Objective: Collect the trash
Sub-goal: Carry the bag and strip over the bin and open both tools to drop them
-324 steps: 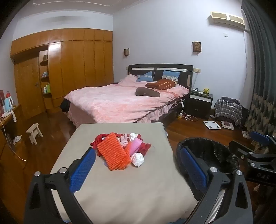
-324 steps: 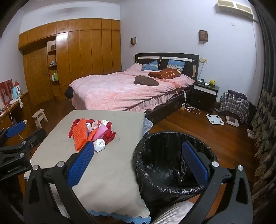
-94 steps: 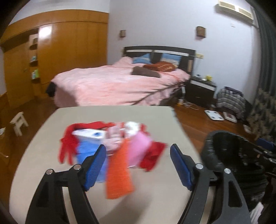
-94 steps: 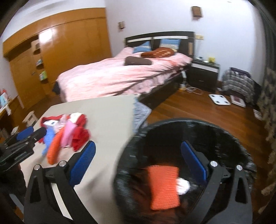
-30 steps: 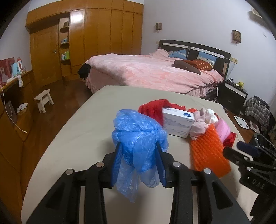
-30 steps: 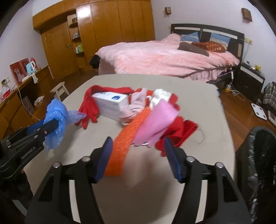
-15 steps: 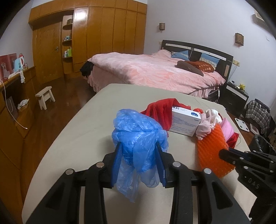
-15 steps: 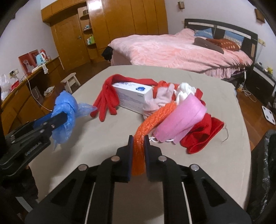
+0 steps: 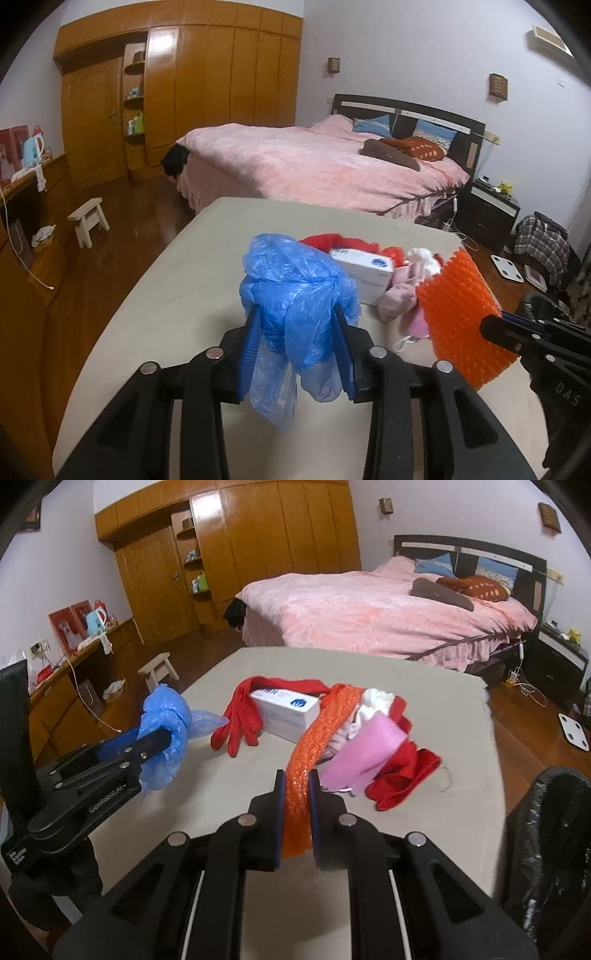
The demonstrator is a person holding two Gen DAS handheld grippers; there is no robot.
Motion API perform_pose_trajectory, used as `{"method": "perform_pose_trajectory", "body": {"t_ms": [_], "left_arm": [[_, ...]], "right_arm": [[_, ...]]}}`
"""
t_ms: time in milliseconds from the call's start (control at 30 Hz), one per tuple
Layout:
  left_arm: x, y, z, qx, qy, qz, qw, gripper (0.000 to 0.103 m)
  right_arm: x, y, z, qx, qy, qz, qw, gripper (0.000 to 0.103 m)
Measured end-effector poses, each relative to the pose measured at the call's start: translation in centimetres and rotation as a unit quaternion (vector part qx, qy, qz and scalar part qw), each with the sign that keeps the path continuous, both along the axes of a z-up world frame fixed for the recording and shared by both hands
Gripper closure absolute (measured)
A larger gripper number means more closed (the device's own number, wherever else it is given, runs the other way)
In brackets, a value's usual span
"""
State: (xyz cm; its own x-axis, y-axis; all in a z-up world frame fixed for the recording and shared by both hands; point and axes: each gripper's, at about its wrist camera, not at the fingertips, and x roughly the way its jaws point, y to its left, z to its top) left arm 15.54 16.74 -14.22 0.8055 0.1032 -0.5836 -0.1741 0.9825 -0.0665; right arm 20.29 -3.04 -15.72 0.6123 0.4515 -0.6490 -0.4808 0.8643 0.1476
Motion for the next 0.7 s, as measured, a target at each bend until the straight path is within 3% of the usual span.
{"method": "perform_pose_trajectory", "body": {"t_ms": [433,700], "left_arm": [[0.4,-5.9,3.0,-0.009,-0.018,-0.058,0.9981,0.066],[1.1,-11.6,4.4,-0.011,-0.035,-0.119,0.9922,0.066]], "right_arm": [[-1.5,-7.2,3.8,0.012,-0.043,-0.058,0.997,0.092],[-2.7,-13.3,4.5,0.011,-0.055,-0.116,0.992,0.092]]}}
